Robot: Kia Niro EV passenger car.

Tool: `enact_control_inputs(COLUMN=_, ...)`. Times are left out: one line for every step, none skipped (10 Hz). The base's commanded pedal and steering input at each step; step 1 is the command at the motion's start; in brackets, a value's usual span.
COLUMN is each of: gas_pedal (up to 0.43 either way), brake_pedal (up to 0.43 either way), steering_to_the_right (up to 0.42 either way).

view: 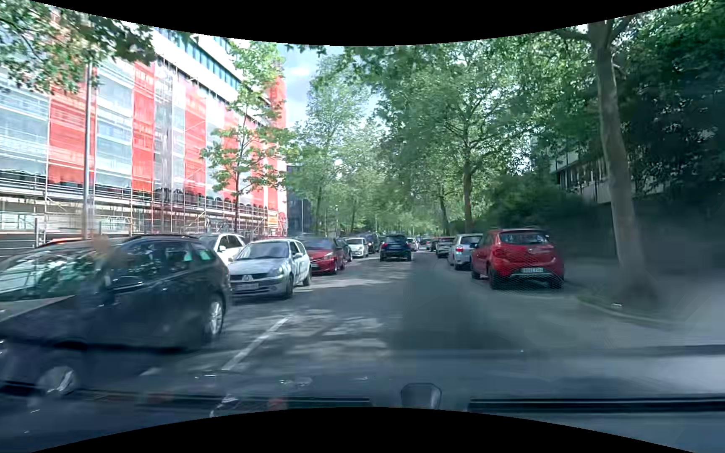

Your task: Follow the waypoints while adhering to traffic rules and regulations

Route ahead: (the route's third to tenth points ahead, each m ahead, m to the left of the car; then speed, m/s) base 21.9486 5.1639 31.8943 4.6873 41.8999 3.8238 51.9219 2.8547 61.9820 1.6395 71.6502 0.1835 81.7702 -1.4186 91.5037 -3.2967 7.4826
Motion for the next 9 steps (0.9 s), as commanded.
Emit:
enact_control_inputs(gas_pedal=0.000, brake_pedal=0.000, steering_to_the_right=0.025)
enact_control_inputs(gas_pedal=0.000, brake_pedal=0.000, steering_to_the_right=0.022)
enact_control_inputs(gas_pedal=0.000, brake_pedal=0.000, steering_to_the_right=0.021)
enact_control_inputs(gas_pedal=0.000, brake_pedal=0.000, steering_to_the_right=0.018)
enact_control_inputs(gas_pedal=0.000, brake_pedal=0.000, steering_to_the_right=0.013)
enact_control_inputs(gas_pedal=0.000, brake_pedal=0.000, steering_to_the_right=0.011)
enact_control_inputs(gas_pedal=0.000, brake_pedal=0.000, steering_to_the_right=0.010)
enact_control_inputs(gas_pedal=0.000, brake_pedal=0.000, steering_to_the_right=0.009)
enact_control_inputs(gas_pedal=0.000, brake_pedal=0.000, steering_to_the_right=0.009)
